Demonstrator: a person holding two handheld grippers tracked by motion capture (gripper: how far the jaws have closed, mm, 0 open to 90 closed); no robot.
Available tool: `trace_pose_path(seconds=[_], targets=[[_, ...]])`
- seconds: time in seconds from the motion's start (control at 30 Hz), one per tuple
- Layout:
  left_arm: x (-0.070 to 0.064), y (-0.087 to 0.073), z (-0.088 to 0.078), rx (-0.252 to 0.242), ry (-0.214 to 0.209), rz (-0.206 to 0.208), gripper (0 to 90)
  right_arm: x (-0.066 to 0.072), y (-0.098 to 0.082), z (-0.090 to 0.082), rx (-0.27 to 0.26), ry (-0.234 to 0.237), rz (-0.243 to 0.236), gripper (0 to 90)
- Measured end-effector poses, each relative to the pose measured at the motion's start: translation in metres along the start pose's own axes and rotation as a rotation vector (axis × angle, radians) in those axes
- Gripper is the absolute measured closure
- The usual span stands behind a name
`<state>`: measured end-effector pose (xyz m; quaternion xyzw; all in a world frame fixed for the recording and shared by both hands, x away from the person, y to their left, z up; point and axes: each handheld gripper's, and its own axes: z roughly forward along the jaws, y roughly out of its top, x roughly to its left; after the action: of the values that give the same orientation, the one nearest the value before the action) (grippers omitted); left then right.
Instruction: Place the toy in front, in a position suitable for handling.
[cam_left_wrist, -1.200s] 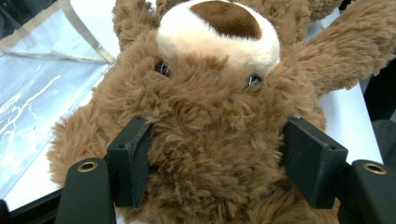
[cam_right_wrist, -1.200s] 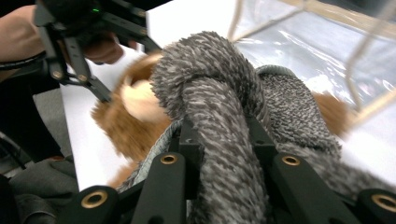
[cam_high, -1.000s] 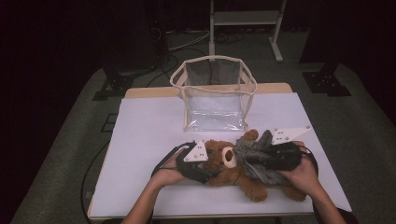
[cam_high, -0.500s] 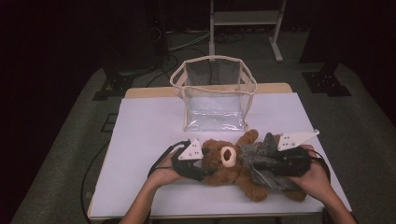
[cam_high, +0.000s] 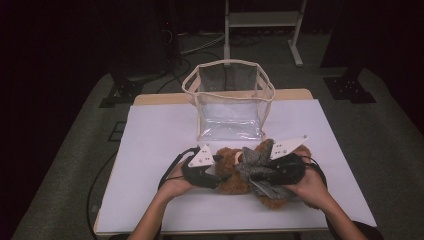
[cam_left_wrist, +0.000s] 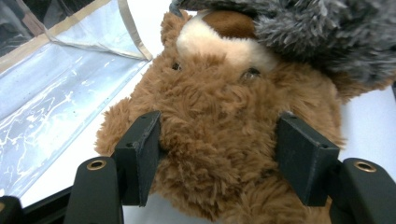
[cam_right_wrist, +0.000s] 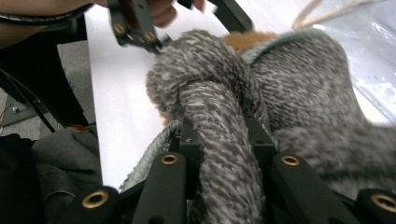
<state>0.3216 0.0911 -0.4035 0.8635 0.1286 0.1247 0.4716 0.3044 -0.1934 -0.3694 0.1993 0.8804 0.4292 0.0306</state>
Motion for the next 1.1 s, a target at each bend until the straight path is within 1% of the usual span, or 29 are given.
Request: trace_pose_path(seconds=[0.03,0.07,0.1,0.17,0.27,0.3,0.37,0.47,0.57,0.63,0.7,0.77,0.83,0.9,0.93,1.0,1.03,1.07,1.1], targets=[[0.000,0.001,-0.001,0.003,-0.008,0.005,35.1,-0.002,-0.004,-0.001,0.007,-0.010,0.003,74.0],[-0.001,0.001,-0.003,0.015,-0.026,0.022,35.0,-0.003,-0.007,-0.003,0.012,-0.015,0.011,74.1],[-0.001,0.001,-0.003,0.015,-0.026,0.022,35.0,-0.004,-0.014,-0.007,-0.001,-0.006,0.027,74.3],[-0.001,-0.001,-0.003,0.026,-0.038,0.023,35.0,-0.004,-0.015,-0.009,-0.004,-0.010,0.028,74.3],[-0.001,-0.003,-0.001,0.033,-0.035,0.020,35.9,-0.001,-0.014,-0.011,-0.006,-0.021,0.025,74.3],[-0.001,-0.004,0.002,0.031,-0.030,0.019,36.8,0.002,-0.011,-0.010,-0.007,-0.023,0.011,74.1],[-0.001,-0.004,0.005,0.024,-0.027,0.014,37.8,0.004,-0.005,-0.008,-0.012,-0.018,0.000,74.1],[0.000,-0.004,0.006,0.018,-0.021,0.005,38.4,0.007,0.006,-0.002,-0.030,0.003,-0.021,74.1],[0.001,-0.005,0.006,0.019,-0.015,0.004,38.5,0.011,0.018,0.010,-0.032,0.023,-0.046,74.1],[0.001,-0.005,0.005,0.020,-0.016,0.003,38.4,0.012,0.021,0.016,-0.024,0.027,-0.058,74.1],[0.002,-0.006,0.003,0.018,-0.019,0.002,38.2,0.011,0.021,0.019,-0.018,0.027,-0.059,74.1],[0.003,-0.006,0.001,0.015,-0.021,0.004,38.0,0.010,0.017,0.016,-0.016,0.026,-0.048,74.1],[0.003,-0.005,-0.001,0.016,-0.020,0.005,38.1,0.008,0.013,0.012,-0.010,0.015,-0.043,74.1],[0.002,-0.005,0.000,0.018,-0.027,0.005,38.2,0.006,0.009,0.005,-0.013,0.016,-0.024,74.1],[0.001,-0.005,0.001,0.019,-0.032,0.006,38.3,0.005,0.008,0.003,-0.015,0.016,-0.022,74.0],[0.000,-0.005,0.003,0.022,-0.042,0.010,38.6,0.005,0.011,-0.003,-0.021,0.013,-0.020,74.0],[-0.001,-0.005,0.003,0.027,-0.047,0.019,38.6,0.004,0.014,-0.005,-0.024,0.008,-0.021,74.0],[-0.002,-0.005,0.003,0.029,-0.063,0.024,38.8,0.003,0.017,-0.006,-0.028,0.003,-0.028,74.0],[-0.002,-0.005,0.003,0.029,-0.063,0.024,38.7,0.003,0.017,-0.006,-0.028,0.003,-0.028,74.0]])
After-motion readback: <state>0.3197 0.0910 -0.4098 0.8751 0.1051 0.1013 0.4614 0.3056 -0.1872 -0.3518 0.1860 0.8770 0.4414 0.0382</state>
